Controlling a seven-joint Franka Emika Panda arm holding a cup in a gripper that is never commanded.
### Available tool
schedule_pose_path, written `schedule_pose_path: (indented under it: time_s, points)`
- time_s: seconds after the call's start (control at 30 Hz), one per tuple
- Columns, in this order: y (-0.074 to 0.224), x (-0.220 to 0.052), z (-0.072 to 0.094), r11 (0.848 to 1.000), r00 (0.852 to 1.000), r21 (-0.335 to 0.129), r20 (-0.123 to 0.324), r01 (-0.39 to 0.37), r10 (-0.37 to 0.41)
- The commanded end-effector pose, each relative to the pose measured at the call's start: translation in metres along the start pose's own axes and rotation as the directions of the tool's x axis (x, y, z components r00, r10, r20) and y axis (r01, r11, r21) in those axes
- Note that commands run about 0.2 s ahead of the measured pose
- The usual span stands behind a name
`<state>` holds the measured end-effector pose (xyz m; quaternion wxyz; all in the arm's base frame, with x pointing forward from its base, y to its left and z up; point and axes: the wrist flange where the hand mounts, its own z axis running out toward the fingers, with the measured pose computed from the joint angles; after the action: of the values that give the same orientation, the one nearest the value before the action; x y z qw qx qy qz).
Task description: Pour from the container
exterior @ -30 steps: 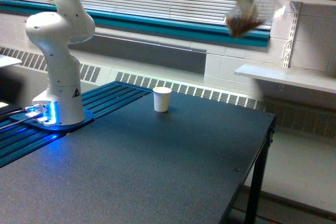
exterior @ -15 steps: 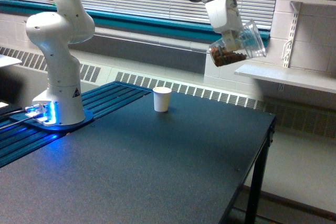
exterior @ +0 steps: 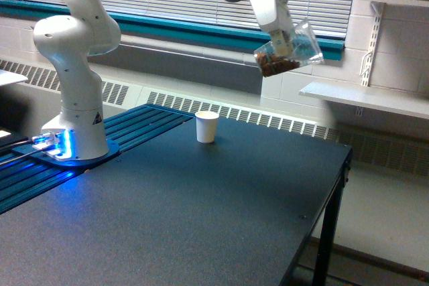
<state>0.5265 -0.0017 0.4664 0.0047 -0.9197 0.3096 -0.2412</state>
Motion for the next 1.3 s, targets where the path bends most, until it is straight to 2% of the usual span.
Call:
schedule_pose_path:
  time_s: [0.03, 0.5, 0.87, 1.07, 1.3]
  points:
    - [-0.019, -0.045, -0.011, 1.0, 1.0, 0.018, -0.002, 0.011, -0.011]
    - [-0.033, -0.126, -0.025, 0.997, 0.996, 0.001, 0.009, 0.083, -0.083]
    - [-0.04, -0.178, -0.033, 0.988, 0.988, -0.009, 0.023, 0.152, -0.151]
    - [-0.043, -0.208, -0.037, 0.976, 0.976, -0.021, 0.034, 0.217, -0.216]
    - [-0.049, -0.244, -0.04, 0.951, 0.951, -0.027, 0.05, 0.307, -0.306]
